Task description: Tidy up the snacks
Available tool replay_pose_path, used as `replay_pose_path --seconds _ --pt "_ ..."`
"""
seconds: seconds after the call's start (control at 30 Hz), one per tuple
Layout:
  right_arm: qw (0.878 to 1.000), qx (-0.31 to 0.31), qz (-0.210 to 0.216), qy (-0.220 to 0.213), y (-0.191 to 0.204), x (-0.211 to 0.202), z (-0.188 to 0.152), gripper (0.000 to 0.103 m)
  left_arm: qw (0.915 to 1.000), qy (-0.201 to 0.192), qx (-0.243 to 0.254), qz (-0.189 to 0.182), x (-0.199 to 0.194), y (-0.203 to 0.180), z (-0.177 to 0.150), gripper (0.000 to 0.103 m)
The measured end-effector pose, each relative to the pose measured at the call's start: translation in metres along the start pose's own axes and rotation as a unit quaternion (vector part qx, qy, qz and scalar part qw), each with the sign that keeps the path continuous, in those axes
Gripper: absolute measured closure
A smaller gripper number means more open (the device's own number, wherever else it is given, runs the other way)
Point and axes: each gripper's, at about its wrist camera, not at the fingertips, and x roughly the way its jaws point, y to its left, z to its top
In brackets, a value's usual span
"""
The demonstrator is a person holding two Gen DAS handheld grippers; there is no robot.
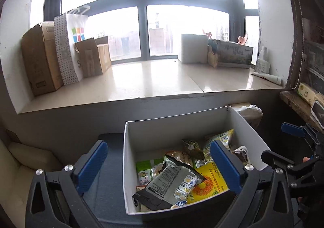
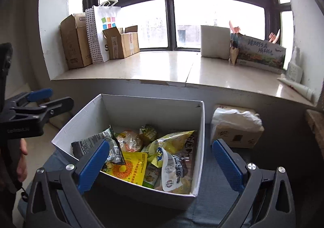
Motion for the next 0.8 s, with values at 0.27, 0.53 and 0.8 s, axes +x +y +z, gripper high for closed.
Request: replay_pose_path --seconds 0.27,0.53,0.8 --pt "0.998 0.036 0.045 0.013 0.025 -0.079 -0.032 0.0 0.9996 0.016 0.011 -0.021 -0.081 -0.013 -0.044 0.0" --pt "0.996 0.07 0.052 -0.003 0.039 -0.152 -0.06 0.0 0.9969 0.021 -0.019 -0.073 -0.158 -0.01 -0.078 0.0" --pt "0.997 0.056 0.049 -0.008 0.062 -0.184 -0.059 0.0 0.9957 0.016 -0.038 -0.083 -0.187 -0.004 -0.085 0.0"
